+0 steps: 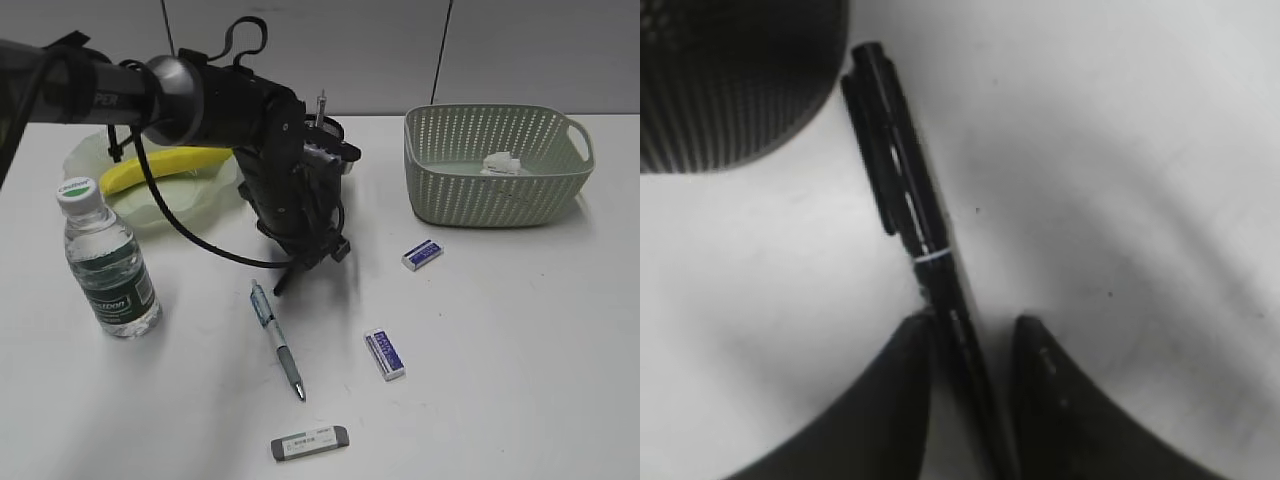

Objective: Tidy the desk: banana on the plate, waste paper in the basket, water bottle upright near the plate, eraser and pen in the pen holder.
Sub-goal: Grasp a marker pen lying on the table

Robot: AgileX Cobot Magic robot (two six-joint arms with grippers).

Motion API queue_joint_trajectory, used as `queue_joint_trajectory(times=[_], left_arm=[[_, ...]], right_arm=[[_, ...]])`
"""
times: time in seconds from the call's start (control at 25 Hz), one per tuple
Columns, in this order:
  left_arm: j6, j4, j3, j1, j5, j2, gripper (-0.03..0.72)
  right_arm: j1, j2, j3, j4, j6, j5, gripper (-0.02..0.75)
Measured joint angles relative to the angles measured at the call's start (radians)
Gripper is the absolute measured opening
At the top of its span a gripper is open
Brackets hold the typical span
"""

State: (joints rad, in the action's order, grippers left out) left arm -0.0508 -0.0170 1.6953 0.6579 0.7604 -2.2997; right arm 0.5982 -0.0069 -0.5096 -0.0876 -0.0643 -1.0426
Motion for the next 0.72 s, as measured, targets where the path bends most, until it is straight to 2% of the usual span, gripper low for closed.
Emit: queue_joint_trajectory(times=[0.12, 0.16, 0.44, 0.72], left_arm=[[0.000, -0.006, 0.001, 0.013, 0.000, 0.000, 0.099], [0.000, -0.012, 0.001, 0.020, 0.000, 0.000, 0.068], [0.000, -0.004, 0.000, 0.085, -0.018, 0.019, 0.065], [0.025, 0.000, 0.000, 0.076, -0.091, 0.203, 0.065]], right_arm=[[0.000, 0.000, 0.000, 0.000, 0.000, 0.000, 0.237], [0.000, 0.000, 0.000, 0.000, 0.000, 0.000, 0.237], [0.000, 0.000, 0.000, 0.000, 0.000, 0.000, 0.237], [0.000, 0.000, 0.000, 0.000, 0.000, 0.001, 0.237]])
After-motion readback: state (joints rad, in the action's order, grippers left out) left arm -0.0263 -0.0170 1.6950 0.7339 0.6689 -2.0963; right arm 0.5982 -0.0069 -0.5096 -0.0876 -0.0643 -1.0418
